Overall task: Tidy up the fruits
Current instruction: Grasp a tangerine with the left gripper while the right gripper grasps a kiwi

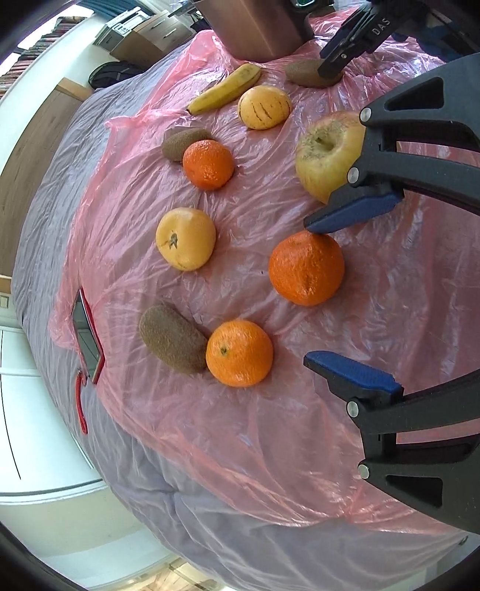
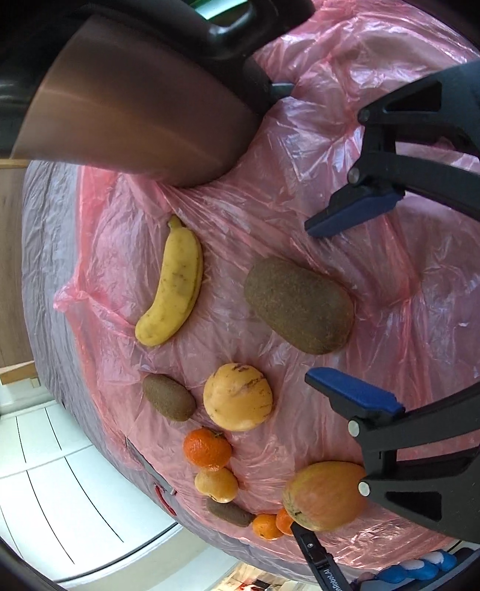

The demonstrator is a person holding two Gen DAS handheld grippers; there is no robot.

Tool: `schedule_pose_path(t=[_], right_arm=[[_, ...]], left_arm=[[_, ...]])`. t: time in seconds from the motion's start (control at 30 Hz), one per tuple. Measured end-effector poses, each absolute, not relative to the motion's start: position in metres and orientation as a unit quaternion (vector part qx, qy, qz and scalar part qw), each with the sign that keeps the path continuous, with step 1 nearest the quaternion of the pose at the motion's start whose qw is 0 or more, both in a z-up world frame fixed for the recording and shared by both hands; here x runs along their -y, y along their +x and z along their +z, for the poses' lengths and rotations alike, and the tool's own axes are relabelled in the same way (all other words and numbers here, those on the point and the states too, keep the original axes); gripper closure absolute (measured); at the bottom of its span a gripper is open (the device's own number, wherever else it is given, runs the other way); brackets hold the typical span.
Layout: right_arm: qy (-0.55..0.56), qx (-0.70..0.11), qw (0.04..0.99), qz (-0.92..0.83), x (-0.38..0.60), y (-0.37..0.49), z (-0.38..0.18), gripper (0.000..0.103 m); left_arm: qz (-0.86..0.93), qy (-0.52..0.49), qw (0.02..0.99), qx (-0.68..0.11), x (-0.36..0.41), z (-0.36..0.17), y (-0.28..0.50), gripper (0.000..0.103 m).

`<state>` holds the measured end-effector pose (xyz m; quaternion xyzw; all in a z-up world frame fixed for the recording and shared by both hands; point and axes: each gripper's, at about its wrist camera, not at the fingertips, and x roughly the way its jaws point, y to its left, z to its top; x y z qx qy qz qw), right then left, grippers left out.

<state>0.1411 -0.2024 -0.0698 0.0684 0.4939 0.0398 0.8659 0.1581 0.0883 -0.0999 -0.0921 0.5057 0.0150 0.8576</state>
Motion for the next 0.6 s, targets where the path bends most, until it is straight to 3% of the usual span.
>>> schedule_pose_path(t=[0.17, 0.3, 0.47, 0.53, 0.6], right_arm=[[0.070, -0.496, 0.865, 0.041, 0.200, 0.150, -0.073, 0.017], [0.054, -0.501, 0.863, 0.042, 0.193, 0.157, -0.078, 0.032], [0.041, -0.504, 0.862, 0.040, 0.190, 0.160, -0.084, 0.043], [0.040, -0.503, 0.862, 0.040, 0.190, 0.161, -0.086, 0.059], [0.041, -0.503, 0.862, 0.044, 0.191, 0.162, -0.087, 0.059]], left_arm=[[-0.002, -0.097, 0.856, -0.508, -0.086, -0.107, 0.165, 0.046], [-0.006, -0.101, 0.853, -0.512, -0.088, -0.113, 0.172, 0.051], [-0.006, -0.105, 0.851, -0.515, -0.090, -0.121, 0.178, 0.061], [-0.004, -0.112, 0.849, -0.516, -0.092, -0.124, 0.179, 0.062], [-0.005, -0.117, 0.847, -0.518, -0.093, -0.125, 0.179, 0.062]])
